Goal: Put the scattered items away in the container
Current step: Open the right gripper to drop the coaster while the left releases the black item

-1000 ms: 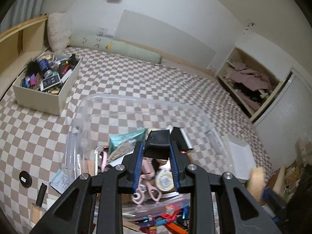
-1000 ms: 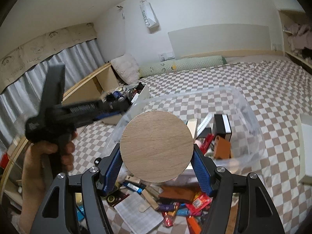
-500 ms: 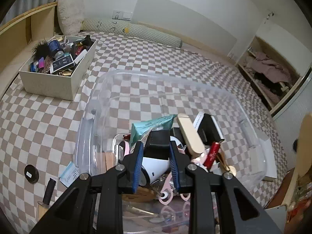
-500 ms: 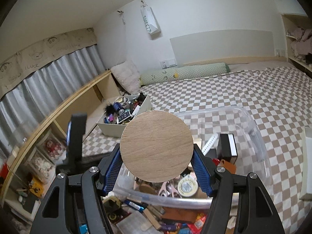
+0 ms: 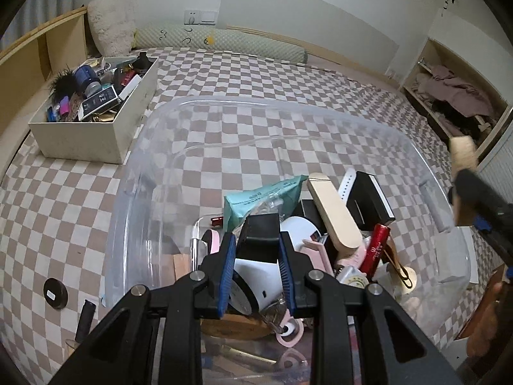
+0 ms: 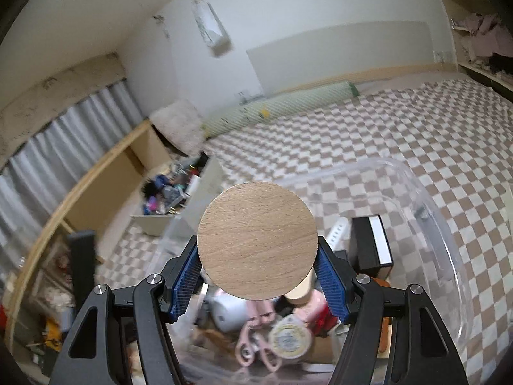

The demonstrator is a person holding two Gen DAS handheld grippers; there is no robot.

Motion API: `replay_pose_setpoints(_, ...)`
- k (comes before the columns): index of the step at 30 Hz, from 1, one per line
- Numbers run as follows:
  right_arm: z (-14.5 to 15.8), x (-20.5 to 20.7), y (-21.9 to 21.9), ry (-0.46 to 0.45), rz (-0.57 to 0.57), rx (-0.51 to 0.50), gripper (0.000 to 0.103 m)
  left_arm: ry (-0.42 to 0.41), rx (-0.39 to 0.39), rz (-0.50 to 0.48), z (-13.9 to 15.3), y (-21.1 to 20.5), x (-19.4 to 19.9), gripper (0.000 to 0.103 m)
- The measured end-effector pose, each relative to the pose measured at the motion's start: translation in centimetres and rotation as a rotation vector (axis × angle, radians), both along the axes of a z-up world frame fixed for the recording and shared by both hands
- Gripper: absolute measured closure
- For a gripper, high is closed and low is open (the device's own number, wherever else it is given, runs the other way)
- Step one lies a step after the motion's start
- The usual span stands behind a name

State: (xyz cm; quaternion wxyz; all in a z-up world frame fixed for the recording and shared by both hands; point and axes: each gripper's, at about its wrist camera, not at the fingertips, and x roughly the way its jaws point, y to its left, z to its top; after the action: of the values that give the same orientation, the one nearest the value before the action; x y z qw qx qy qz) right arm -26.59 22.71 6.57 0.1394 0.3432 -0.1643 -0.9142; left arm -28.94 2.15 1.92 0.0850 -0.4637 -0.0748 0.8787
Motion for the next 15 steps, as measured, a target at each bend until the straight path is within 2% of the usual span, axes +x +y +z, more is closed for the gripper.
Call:
replay_pose_setpoints(7, -2.2, -2.3, 0.5, -0.056, -0.053, 0.031, 0.034, -0.011, -0.002, 0.012, -0.6, -0.2, -0.2, 0.077)
replay_pose_setpoints(11, -2.7, -3.6, 0.9, -0.077, -0.061, 0.003, 0.034, -0.013, -0.017, 0.015, -0.9, 0.0, -0.3, 0.077)
replay_pose_setpoints(15, -3.5, -4.4, 1.1, -0.146, -0.067, 0.001, 0.034, 0.0, -0.037, 0.011, -0.7, 0.5, -0.5, 0.077)
